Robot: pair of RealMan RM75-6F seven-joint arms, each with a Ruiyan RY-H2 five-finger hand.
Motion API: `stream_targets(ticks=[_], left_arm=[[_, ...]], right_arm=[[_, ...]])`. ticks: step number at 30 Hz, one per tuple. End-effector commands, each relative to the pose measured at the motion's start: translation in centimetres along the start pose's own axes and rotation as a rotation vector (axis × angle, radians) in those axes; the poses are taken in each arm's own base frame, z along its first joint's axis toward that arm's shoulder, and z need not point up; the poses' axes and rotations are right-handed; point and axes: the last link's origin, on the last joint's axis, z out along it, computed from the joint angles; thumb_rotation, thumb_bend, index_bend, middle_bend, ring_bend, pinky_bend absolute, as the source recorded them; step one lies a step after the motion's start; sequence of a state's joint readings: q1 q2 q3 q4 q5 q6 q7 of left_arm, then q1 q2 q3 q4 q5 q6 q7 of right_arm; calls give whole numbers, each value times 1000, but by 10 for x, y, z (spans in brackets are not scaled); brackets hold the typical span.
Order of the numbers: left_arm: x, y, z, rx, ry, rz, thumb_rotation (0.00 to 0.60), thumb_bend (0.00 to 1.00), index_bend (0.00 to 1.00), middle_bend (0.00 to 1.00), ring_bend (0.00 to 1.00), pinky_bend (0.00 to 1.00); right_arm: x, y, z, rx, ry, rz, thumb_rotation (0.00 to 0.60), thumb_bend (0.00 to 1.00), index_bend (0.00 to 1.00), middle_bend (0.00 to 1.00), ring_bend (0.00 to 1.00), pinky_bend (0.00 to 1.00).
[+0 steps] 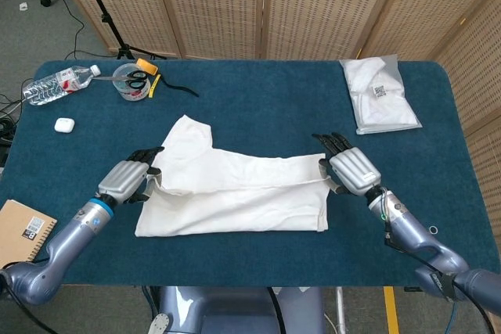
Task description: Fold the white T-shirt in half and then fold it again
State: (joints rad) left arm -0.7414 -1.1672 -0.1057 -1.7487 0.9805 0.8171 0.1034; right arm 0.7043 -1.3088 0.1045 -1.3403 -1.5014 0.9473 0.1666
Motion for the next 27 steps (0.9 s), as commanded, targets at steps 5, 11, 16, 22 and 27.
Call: stream_targets(ticks=[5,11,16,22,27], left_arm=[[8,3,44,69,39,9,600,712,735,0,0,0],[8,2,58,110,32,30,600,713,735,0,0,0],[10,3,68,130,41,47,600,717,735,0,0,0],[9,8,78,139,47,54,600,718,735,0,0,0],[11,11,85,146,78,63,600,718,735,0,0,0]], right_arm=[[-21,18,36,-88,-39,42,600,569,651,27,0,0],[-27,28,52,-128,-42,41,600,569,652,27,0,0],[-28,36,61,-156,-44,30,600,569,651,27,0,0],[-32,44,66,-192,-67,27,600,569,651,27,0,0],[-35,51,71,-226,-78,33,600,569,651,25,0,0]])
